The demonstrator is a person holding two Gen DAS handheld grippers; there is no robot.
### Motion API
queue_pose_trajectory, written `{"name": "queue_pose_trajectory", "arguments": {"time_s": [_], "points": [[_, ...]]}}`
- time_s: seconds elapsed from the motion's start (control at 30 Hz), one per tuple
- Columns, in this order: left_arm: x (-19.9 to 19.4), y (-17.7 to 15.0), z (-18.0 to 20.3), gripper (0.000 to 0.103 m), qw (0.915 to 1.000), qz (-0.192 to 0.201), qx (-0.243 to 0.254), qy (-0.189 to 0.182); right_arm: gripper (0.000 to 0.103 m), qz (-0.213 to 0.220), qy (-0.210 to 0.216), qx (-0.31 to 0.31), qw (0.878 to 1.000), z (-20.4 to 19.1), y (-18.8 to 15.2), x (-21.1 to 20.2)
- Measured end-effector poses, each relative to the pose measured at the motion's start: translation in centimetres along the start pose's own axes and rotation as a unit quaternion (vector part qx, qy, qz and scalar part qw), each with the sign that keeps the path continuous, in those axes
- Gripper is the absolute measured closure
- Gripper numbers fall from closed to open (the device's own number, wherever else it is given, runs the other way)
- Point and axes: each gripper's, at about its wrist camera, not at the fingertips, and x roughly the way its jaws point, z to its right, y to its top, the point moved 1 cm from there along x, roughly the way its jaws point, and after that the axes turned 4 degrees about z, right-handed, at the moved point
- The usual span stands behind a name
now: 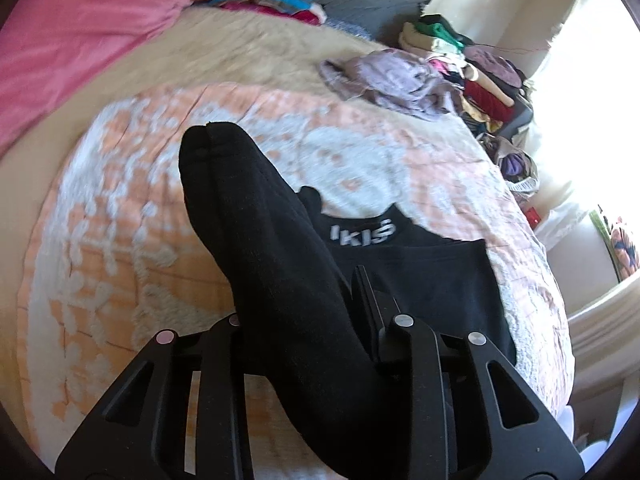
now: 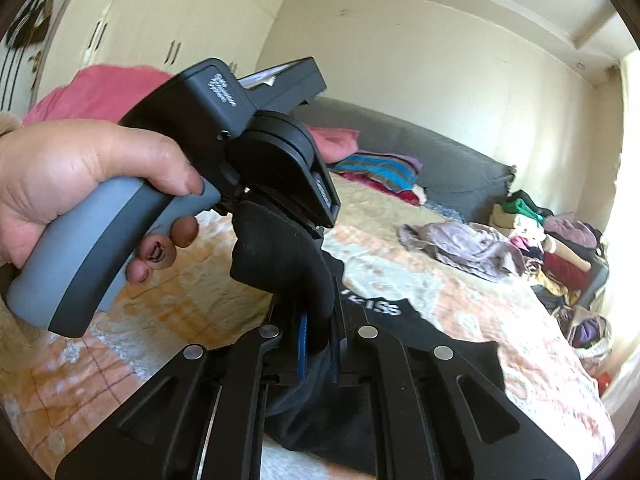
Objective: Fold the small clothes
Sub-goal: 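Lift the sweatshirt end with both tools and fold it over onto itself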
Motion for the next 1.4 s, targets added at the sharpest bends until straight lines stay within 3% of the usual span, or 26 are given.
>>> {"name": "queue_pose_trajectory", "arguments": {"time_s": [0.57,1.1,1.23,1.4], "points": [[0.3,-0.1,9.2,0.079,0.9983,0.007,0.058,-0.005,0.096,0.015,-0.042,0.070,0.997,5.9,-2.3,-4.5],[6.6,-2.0,15.2,0.076,0.9935,-0.047,0.104,0.003,0.096,-0.036,-0.050,0.149,0.987,10.0,-7.3,-4.7],[8.4,-2.8,16.1,0.070,0.9926,-0.061,0.104,0.000,0.096,-0.055,-0.043,0.177,0.982,10.9,-8.4,-4.2],[10.8,-3.2,16.3,0.048,0.9920,-0.084,0.090,-0.025,0.096,-0.080,-0.013,0.236,0.968,12.6,-9.9,-3.4]]}}
